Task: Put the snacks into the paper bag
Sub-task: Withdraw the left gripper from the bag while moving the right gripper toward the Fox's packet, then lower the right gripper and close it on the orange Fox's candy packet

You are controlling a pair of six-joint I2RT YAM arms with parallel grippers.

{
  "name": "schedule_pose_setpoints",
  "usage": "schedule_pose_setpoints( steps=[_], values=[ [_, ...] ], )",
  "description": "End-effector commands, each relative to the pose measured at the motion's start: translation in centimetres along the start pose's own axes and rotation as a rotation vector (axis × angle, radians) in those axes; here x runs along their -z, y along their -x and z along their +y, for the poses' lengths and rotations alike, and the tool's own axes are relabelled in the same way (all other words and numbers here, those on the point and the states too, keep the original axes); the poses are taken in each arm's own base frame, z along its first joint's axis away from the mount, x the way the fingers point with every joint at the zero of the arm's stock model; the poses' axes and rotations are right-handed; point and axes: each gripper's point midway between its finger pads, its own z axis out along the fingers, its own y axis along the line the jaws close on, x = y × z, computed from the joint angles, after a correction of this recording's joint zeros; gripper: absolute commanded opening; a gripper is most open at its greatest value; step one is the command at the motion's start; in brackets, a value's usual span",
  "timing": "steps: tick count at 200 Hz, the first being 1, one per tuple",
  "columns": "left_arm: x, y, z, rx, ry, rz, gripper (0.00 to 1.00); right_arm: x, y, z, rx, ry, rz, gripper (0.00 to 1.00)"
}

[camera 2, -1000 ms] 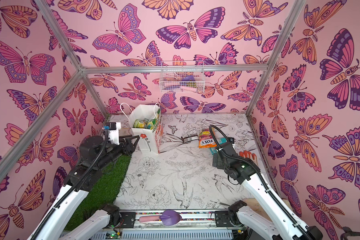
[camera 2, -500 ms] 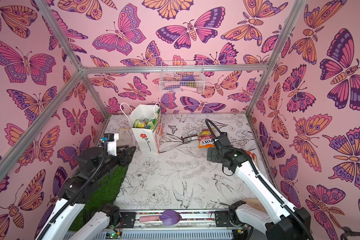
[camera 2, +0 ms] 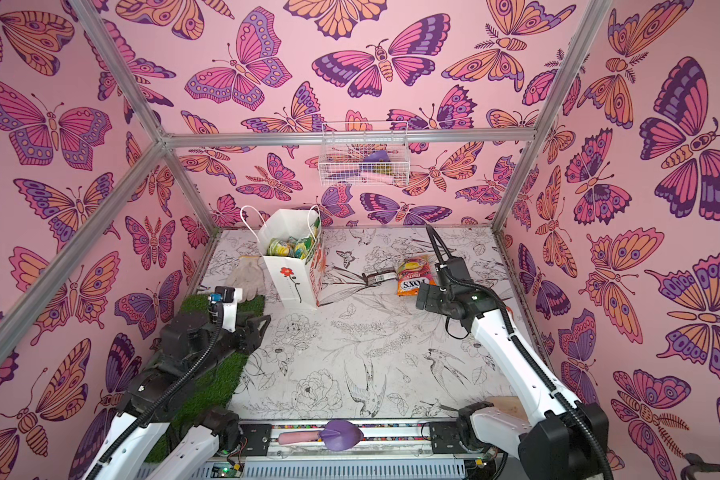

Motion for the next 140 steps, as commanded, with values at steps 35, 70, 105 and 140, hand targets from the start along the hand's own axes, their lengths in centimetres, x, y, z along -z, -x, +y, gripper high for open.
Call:
schedule_pose_setpoints(
  steps=[35,70,105,140],
  values=[
    [0.9,-1.2,0.6,-0.015,0.025,0.004,0.56,-1.6,2.0,0.5,-0.127,0.101,0.006,0.97],
    [1.3,-1.3,0.2,0.009,0.003,-0.001,0.56,-3.5,2.5,-0.3,-0.182,0.117,0.031,0.95],
    [1.7,-1.8,-0.2,0.039,-0.021,-0.002,0.56,-5.3,3.4,-0.6,-0.222,0.132,0.061,0.92],
    [1.6,-1.9,0.0,0.037,-0.006,0.001,0.56,-7.3,3.5,-0.5,-0.242,0.15,0.126,0.89]
  ],
)
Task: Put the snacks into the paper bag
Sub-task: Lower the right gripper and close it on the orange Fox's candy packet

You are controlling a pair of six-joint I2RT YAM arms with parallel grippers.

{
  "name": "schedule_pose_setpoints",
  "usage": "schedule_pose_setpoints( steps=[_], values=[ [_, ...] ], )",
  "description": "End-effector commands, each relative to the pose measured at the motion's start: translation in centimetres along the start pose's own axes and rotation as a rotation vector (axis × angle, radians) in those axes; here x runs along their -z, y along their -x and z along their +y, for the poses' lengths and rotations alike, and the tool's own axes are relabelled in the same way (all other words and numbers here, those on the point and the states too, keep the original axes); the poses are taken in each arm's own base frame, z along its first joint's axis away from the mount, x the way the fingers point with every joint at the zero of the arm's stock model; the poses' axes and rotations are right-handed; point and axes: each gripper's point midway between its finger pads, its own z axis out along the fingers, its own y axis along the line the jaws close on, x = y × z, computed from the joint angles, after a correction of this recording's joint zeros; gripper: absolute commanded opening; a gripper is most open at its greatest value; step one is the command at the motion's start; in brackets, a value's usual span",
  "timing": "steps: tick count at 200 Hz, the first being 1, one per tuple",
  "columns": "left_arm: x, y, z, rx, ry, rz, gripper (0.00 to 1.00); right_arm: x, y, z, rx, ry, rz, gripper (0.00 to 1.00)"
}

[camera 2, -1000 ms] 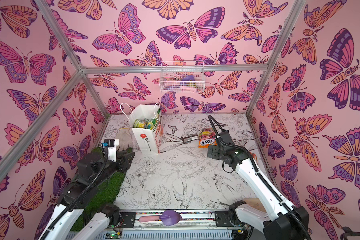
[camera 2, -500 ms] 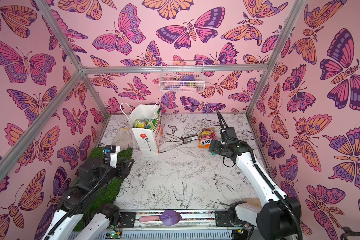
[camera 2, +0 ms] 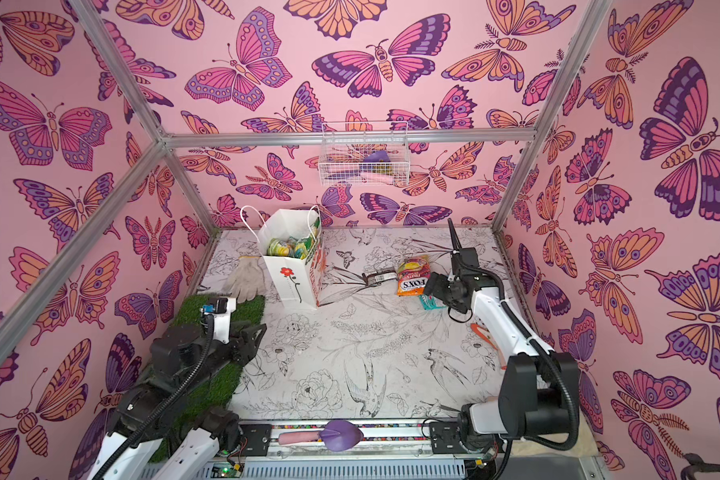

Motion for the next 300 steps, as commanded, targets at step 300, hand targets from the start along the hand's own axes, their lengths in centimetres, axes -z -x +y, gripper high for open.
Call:
schedule_pose_setpoints(
  steps=[300],
  values=[
    [-0.5,-1.3,0.6,0.007,0.026,0.046,0.56,-8.9,3.6,2.0,0.027,0.106,0.071,0.62]
  ],
)
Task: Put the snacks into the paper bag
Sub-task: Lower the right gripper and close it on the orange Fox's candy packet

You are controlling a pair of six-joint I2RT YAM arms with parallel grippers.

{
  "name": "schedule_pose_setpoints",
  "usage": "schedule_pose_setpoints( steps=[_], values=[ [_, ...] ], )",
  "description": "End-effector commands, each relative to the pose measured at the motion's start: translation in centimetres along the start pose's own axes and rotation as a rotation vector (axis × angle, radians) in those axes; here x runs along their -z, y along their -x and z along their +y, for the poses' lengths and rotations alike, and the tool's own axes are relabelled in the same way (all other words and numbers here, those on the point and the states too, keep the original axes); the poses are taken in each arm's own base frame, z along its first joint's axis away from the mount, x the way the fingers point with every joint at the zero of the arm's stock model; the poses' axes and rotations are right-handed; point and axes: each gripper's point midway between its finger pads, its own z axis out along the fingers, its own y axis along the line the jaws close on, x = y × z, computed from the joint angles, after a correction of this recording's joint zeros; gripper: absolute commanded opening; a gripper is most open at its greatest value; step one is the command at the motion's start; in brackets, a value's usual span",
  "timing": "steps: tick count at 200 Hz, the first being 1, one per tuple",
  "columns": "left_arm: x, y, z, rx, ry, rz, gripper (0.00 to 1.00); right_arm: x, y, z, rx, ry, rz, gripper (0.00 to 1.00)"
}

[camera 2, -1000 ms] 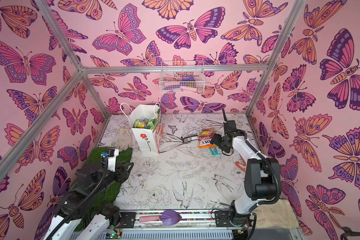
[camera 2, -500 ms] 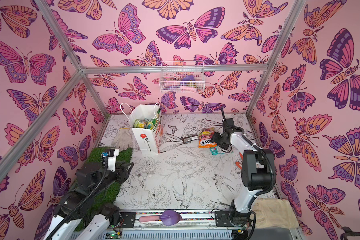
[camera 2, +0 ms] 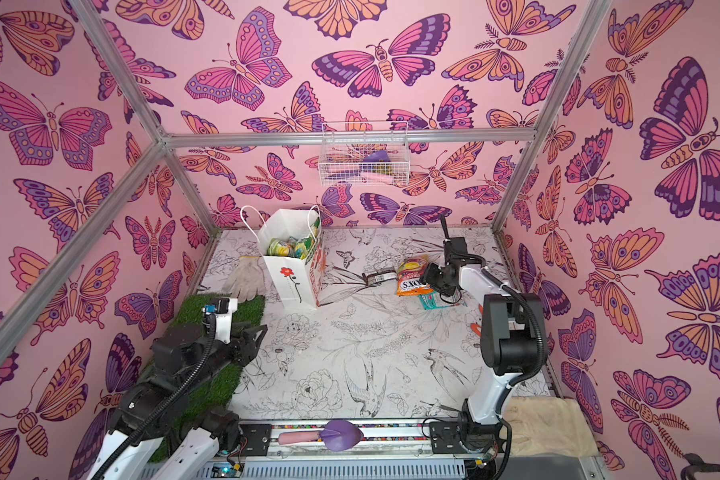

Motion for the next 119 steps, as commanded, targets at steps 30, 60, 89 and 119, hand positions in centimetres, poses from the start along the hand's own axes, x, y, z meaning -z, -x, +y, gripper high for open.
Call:
schedule_pose_setpoints(
  steps=[30,60,89,119],
  values=[
    [-0.2,-0.9,0.4,0.005,0.018,0.028,0.56,-0.8,-0.1,0.0,0.008,0.024,0.007,0.62],
    [-0.2,-0.9,0.4,0.005,0.017,0.028,0.55,-1.5,-0.4,-0.3,0.001,0.024,0.013,0.62],
    [-0.2,-0.9,0.4,0.004,0.016,0.028,0.55,-1.7,0.0,0.0,-0.004,0.034,0.009,0.54],
    [-0.2,-0.9,0.4,0.003,0.017,0.027,0.55,-1.6,0.1,0.1,-0.007,0.039,0.002,0.41]
  ],
)
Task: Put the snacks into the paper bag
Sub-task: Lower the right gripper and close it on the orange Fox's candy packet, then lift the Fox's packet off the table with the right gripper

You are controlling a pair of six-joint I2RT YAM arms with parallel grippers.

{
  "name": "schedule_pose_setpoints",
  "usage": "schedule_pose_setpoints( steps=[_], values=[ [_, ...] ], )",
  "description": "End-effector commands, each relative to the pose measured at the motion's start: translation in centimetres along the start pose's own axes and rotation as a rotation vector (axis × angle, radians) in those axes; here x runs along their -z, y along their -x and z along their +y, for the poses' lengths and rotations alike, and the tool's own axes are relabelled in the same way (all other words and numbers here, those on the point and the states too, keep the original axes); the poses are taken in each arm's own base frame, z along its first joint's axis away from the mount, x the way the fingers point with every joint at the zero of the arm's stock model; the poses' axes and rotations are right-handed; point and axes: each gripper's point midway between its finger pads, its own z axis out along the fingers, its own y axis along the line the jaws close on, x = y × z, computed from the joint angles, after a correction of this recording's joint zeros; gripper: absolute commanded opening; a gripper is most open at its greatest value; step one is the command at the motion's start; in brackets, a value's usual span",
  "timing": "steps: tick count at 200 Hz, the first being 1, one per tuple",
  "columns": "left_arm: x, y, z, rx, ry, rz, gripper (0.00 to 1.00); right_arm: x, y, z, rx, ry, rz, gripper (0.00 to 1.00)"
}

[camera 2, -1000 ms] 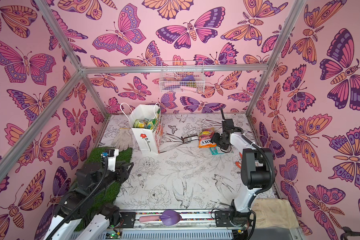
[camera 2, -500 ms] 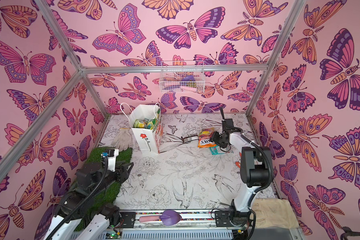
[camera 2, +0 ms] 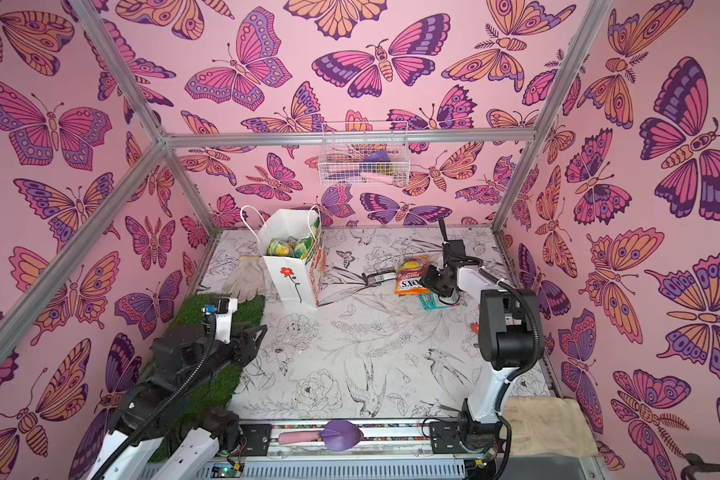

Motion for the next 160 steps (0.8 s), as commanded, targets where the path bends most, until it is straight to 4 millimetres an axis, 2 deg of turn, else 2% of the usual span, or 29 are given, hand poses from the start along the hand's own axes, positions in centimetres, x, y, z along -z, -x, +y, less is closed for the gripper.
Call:
schedule_pose_setpoints(
  steps=[1,10,44,57,97,160],
  values=[
    [-0.2,-0.9,0.4,0.002,0.015,0.027,0.55,0.0,0.5,0.2,0.0,0.02,-0.016,0.4],
    [-0.2,-0.9,0.4,0.002,0.015,0.026,0.55,0.0,0.4,0.3,-0.001,0.024,-0.018,0.36],
    [-0.2,-0.9,0.3,0.002,0.014,0.028,0.55,0.7,0.5,0.7,-0.002,0.036,-0.038,0.07],
    [-0.3,-0.9,0.4,0.002,0.015,0.029,0.55,1.0,0.4,1.0,0.005,0.035,-0.047,0.0],
    [-0.3,-0.9,0.3,0.002,0.014,0.029,0.55,2.6,0.4,2.5,0.043,0.048,-0.08,0.0],
    [-0.2,-0.9,0.3,0.002,0.013,0.027,0.55,6.5,0.1,7.5,0.174,0.109,-0.15,0.0]
  ],
)
